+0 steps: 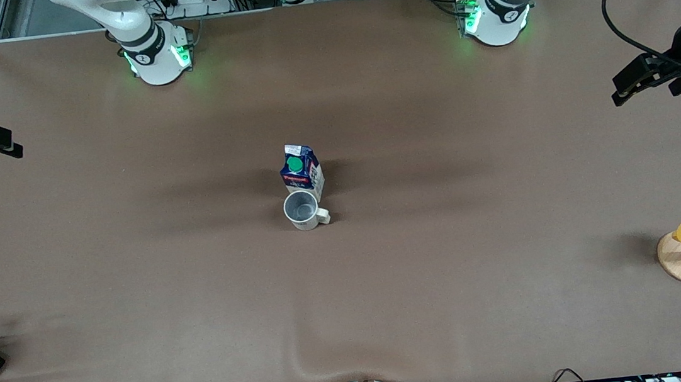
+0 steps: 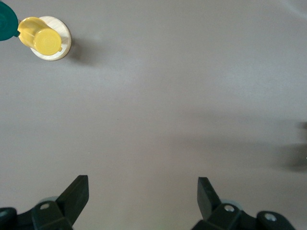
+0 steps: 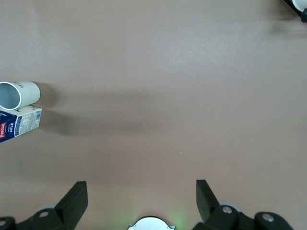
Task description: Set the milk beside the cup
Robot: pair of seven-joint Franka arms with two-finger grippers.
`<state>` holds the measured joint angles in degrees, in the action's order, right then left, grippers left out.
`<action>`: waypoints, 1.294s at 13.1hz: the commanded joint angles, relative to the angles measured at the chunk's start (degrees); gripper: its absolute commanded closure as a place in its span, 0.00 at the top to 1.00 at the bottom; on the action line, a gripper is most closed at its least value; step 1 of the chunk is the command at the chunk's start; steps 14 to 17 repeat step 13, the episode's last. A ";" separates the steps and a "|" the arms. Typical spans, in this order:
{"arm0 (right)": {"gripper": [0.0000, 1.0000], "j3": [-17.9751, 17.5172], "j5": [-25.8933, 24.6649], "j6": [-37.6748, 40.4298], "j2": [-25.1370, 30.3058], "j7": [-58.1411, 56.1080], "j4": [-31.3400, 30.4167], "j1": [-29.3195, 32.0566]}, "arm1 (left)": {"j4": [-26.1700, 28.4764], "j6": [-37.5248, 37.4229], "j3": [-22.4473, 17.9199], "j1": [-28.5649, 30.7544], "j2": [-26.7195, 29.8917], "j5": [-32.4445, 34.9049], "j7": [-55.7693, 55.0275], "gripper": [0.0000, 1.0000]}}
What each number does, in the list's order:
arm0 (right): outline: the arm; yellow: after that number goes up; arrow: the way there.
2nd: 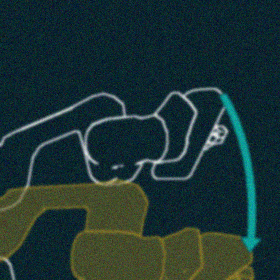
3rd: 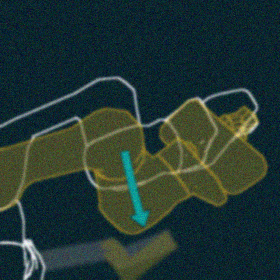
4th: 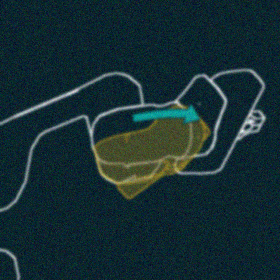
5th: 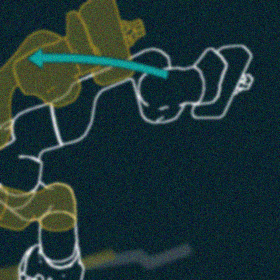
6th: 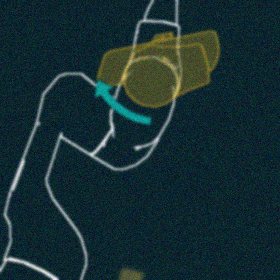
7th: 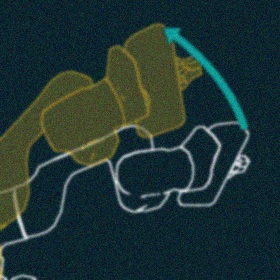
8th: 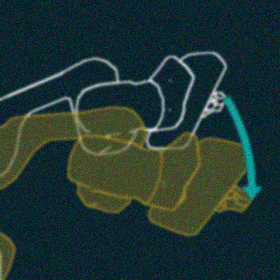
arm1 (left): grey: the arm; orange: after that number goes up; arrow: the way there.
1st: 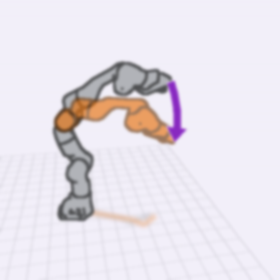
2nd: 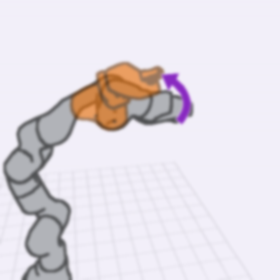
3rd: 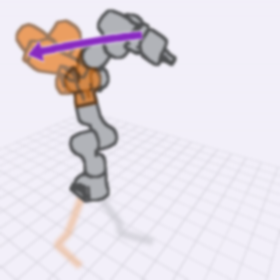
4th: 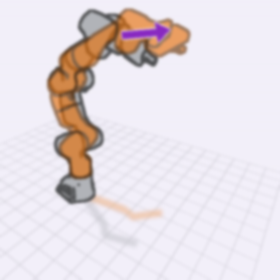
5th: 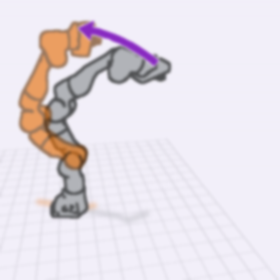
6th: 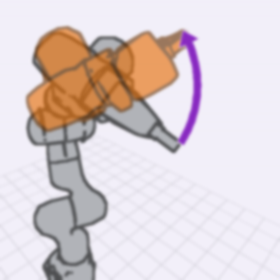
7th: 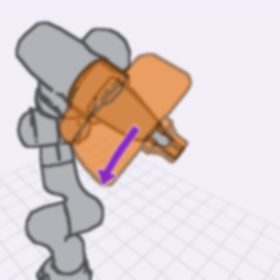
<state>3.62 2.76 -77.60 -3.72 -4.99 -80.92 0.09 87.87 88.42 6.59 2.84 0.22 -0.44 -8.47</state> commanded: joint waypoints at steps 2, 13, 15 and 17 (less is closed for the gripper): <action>1.00 0.08 0.14 -0.53 0.73 0.33 -0.90 -0.26 | -1.56 -1.59 2.28 0.41 -0.05 4.72 -1.46 1.00; 1.00 0.08 0.31 -0.62 0.38 0.42 -0.99 -0.09 | -2.00 -3.08 2.20 1.20 0.75 2.65 -0.76 1.00; 1.00 0.08 0.31 -0.62 0.38 0.42 -0.99 -0.09 | -2.00 -3.08 2.20 1.20 0.75 2.65 -0.76 1.00; 1.00 0.08 0.31 -0.62 0.38 0.42 -0.99 -0.09 | -2.00 -3.08 2.20 1.20 0.75 2.65 -0.76 1.00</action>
